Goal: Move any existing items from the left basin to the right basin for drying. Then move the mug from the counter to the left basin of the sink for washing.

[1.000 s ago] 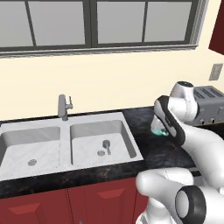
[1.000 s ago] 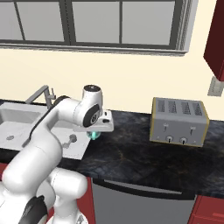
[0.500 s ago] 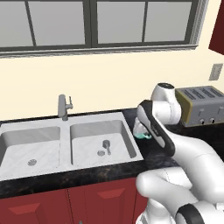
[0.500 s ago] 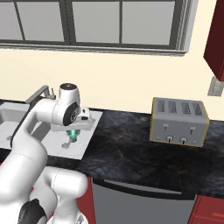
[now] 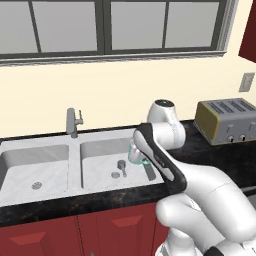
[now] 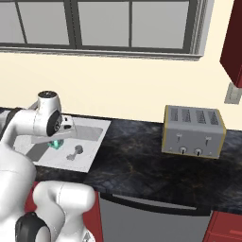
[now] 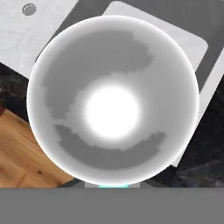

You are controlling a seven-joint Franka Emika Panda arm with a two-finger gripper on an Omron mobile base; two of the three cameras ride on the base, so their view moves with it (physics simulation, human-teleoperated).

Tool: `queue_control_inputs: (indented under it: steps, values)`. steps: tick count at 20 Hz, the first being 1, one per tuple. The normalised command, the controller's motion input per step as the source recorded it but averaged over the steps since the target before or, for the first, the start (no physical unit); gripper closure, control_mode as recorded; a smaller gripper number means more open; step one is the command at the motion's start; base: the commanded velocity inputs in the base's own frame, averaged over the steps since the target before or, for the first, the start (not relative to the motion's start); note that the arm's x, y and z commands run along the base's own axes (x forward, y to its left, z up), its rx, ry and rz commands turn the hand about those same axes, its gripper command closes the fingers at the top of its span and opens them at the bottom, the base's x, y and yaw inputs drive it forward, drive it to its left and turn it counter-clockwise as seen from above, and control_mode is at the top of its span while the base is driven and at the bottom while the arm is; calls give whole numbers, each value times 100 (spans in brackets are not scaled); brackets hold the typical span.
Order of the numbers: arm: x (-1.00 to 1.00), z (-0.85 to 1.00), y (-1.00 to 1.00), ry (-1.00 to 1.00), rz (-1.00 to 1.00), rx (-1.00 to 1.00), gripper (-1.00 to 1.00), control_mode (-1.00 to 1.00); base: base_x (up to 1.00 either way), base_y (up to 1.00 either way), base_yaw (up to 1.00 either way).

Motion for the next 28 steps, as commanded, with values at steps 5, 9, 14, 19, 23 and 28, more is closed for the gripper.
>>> queue_control_inputs:
  steps: [5, 9, 14, 19, 23, 28]
  values:
    - [0, 0, 88, 0, 11, 0, 100, -100, 0, 0, 0]
    - [0, 0, 95, 1, 10, 0, 100, -100, 0, 0, 0]
    - [0, 0, 97, 0, 8, 0, 100, -100, 0, 0, 0]
    - [4, 0, 93, 0, 6, 0, 100, -100, 0, 0, 0]
    - [18, 0, 81, 0, 4, 0, 100, -100, 0, 0, 0]
    - [33, -4, 68, 0, 2, 0, 100, -100, 0, 0, 0]
